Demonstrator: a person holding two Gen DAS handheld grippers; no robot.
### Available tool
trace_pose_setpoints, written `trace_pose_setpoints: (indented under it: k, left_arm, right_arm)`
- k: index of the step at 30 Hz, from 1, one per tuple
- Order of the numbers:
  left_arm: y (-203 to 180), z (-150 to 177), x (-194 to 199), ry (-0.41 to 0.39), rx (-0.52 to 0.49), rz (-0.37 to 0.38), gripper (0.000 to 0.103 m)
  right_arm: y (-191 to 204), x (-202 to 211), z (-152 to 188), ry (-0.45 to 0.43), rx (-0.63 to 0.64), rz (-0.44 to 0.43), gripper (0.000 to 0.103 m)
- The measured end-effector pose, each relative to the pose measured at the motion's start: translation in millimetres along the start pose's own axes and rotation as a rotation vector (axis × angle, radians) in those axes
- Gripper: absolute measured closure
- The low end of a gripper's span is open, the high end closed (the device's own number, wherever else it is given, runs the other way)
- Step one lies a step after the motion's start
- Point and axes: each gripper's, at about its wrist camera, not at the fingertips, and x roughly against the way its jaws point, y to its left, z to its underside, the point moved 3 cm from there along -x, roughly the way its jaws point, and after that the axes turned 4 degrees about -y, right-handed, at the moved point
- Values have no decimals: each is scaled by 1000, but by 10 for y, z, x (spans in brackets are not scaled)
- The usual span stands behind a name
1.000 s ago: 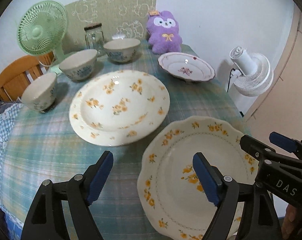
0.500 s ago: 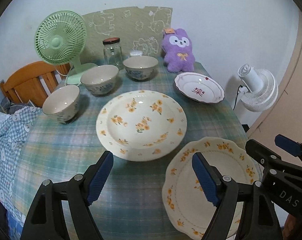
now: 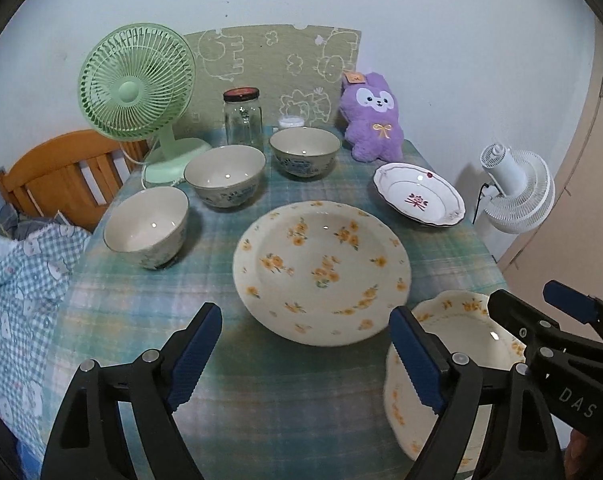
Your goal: Organize plates and bowls
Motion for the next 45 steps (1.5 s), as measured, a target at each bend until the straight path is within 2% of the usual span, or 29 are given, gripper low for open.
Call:
trace_pose_setpoints:
  k: [11, 21, 23, 33, 40, 45]
  left_arm:
    - [319, -196, -234, -27, -19, 33, 18]
    - [444, -413, -571, -67, -26, 14, 21]
    - [437, -420, -661, -73, -30, -9, 21]
    - [411, -422, -1047, -58, -15, -29, 22]
    - [433, -373, -1327, -27, -7, -31, 30]
    - [442, -308, -1497, 3, -7, -40, 36]
  right_arm:
    - [306, -205, -189, -56, -32, 34, 24]
    - [395, -526, -410, -93, 5, 54, 24]
    - [386, -628, -448, -107, 23, 61, 24]
    - [352, -1107, -485, -83, 20, 34, 25]
    - [324, -1414, -441, -41, 6, 36, 38]
    - [307, -1559, -420, -17, 10, 43, 39]
